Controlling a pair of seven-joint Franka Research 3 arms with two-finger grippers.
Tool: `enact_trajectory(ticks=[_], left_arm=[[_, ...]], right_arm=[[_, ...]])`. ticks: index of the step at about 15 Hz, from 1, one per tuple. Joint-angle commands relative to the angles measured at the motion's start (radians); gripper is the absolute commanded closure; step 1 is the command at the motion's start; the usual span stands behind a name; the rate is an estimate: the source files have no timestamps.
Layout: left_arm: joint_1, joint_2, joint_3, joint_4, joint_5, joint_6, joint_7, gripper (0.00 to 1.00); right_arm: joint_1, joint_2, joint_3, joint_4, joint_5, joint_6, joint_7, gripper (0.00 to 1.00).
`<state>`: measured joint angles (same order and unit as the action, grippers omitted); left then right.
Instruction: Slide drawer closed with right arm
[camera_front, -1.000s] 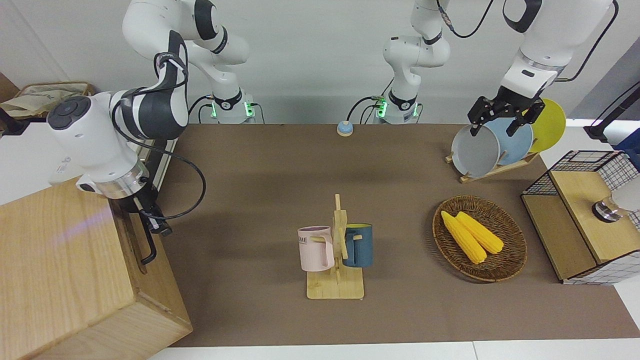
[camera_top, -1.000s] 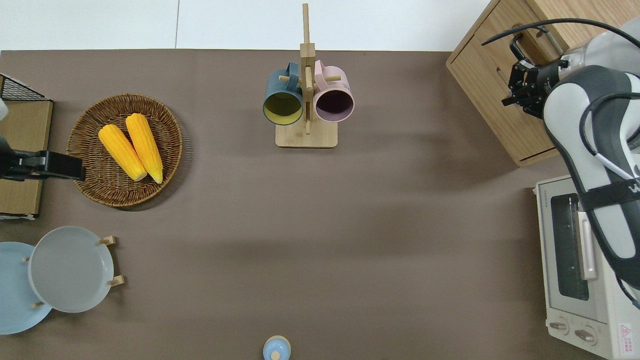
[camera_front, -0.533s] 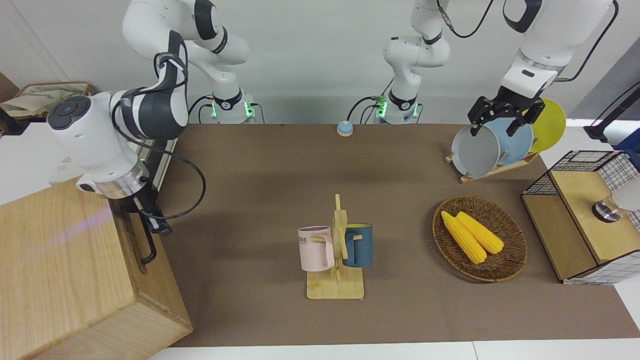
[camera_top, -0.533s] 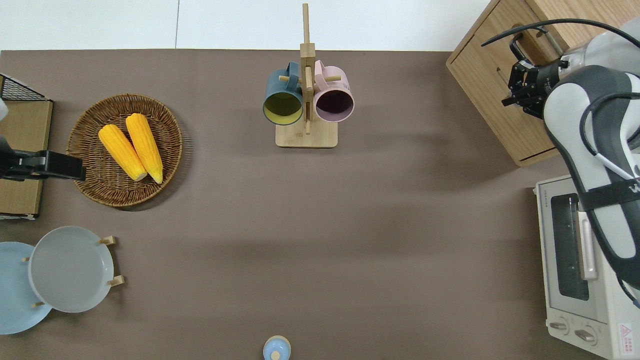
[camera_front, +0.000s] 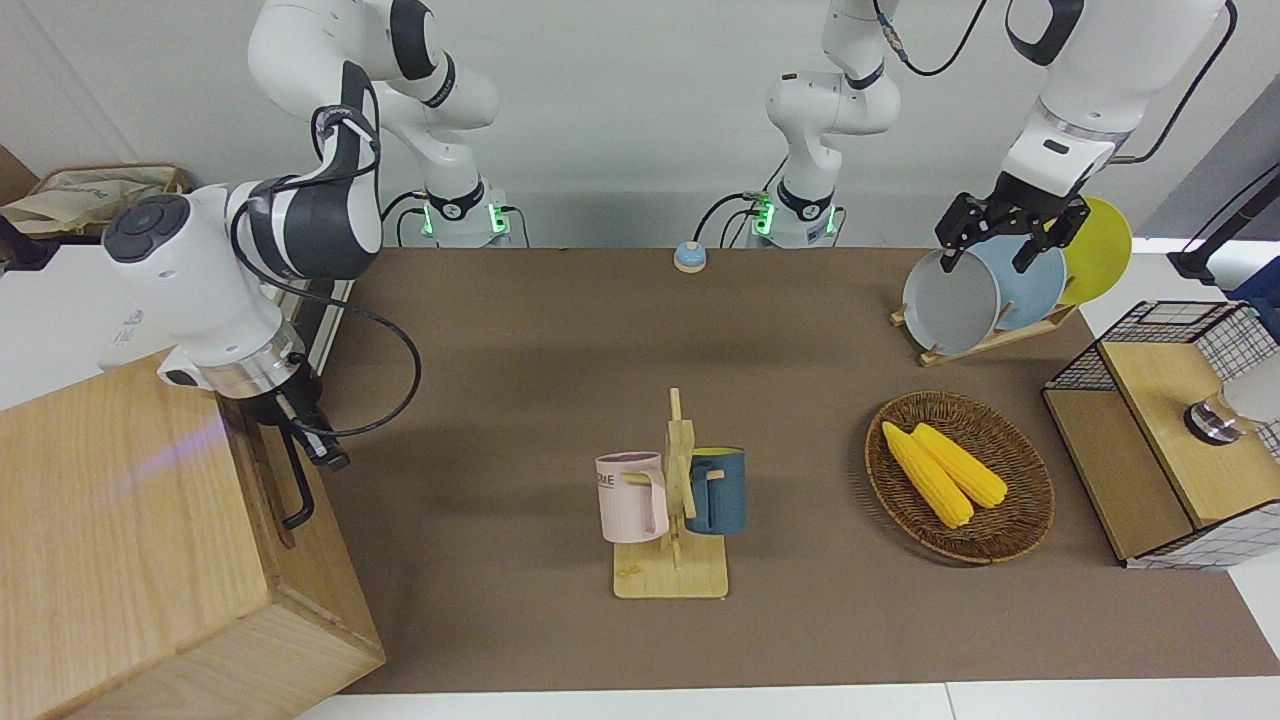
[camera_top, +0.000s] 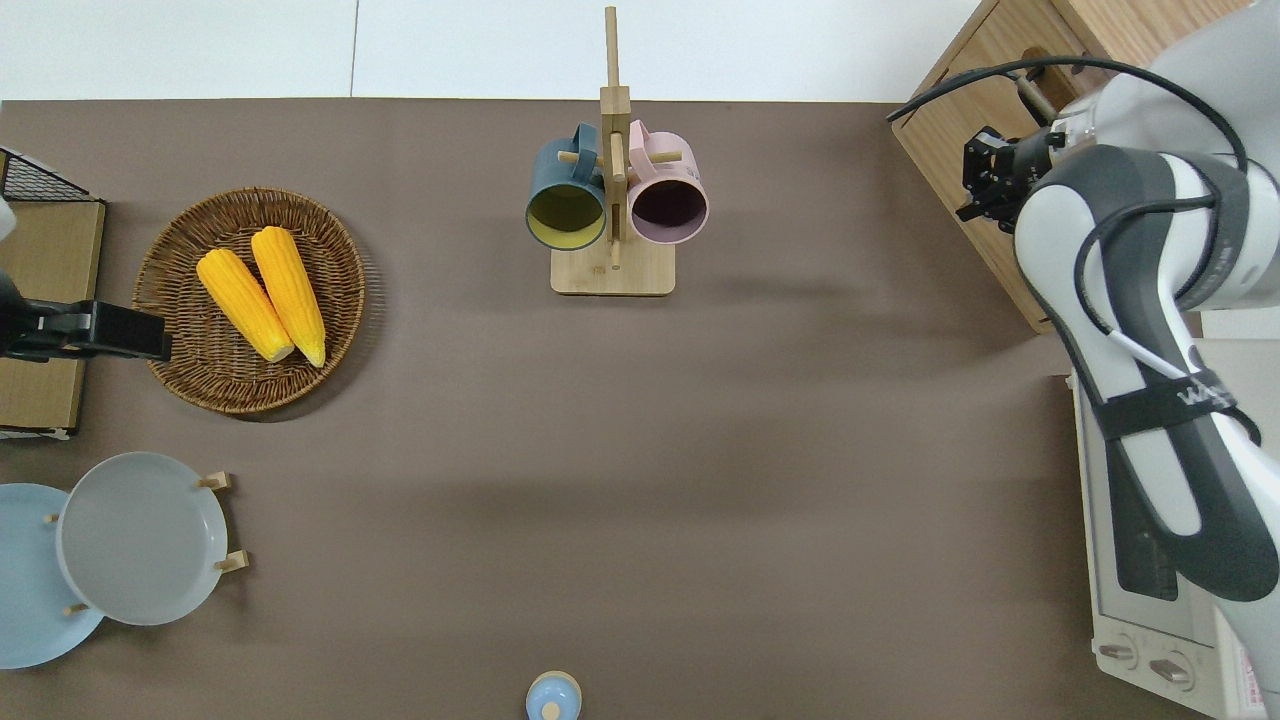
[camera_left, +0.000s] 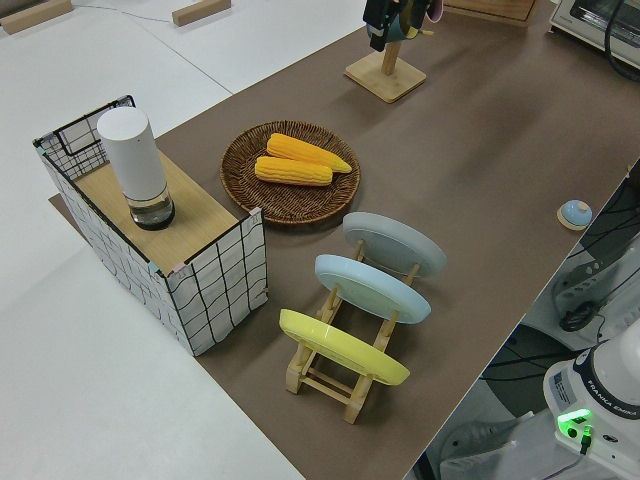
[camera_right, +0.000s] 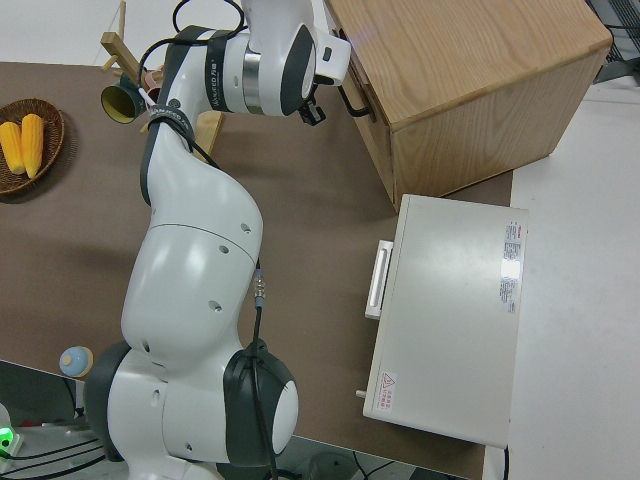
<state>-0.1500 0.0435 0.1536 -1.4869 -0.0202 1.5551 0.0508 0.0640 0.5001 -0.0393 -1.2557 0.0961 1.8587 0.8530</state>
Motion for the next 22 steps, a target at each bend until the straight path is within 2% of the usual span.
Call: enact_trajectory(ticks=[1,4,7,8,10,12,16,20,22], left_arm=[[-0.017,0.013,0.017,0.02,0.012,0.0,0.008,0.0],[-0.017,0.013,0.017,0.02,0.012,0.0,0.008,0.0],[-0.017,0.013,0.017,0.02,0.012,0.0,0.008,0.0],[-0.017,0.013,0.017,0.02,0.012,0.0,0.008,0.0],[-0.017,0.013,0.017,0.02,0.012,0.0,0.008,0.0],[-0.017,0.013,0.017,0.02,0.012,0.0,0.008,0.0],[-0.017,0.013,0.017,0.02,0.012,0.0,0.008,0.0],[-0.017,0.013,0.017,0.02,0.012,0.0,0.008,0.0],[-0.017,0.013,0.017,0.02,0.012,0.0,0.008,0.0]], right_arm=[[0.06,-0.08,-0.028,-0.037,-0.021,-0.081,-0.09,1.0],[0.063,-0.167,-0.028,-0.083,-0.021,-0.166,-0.211,1.0],[0.063,-0.238,-0.028,-0.108,-0.021,-0.239,-0.307,1.0],[0.062,-0.261,-0.03,-0.12,-0.024,-0.252,-0.36,1.0],[0.06,-0.314,-0.03,-0.155,-0.097,-0.291,-0.556,1.0],[0.056,-0.36,-0.028,-0.189,-0.139,-0.302,-0.662,1.0],[0.045,-0.428,-0.027,-0.249,-0.144,-0.305,-0.745,1.0],[0.033,-0.472,-0.025,-0.252,-0.127,-0.3,-0.799,1.0],[0.033,-0.471,-0.025,-0.246,-0.121,-0.291,-0.801,1.0]])
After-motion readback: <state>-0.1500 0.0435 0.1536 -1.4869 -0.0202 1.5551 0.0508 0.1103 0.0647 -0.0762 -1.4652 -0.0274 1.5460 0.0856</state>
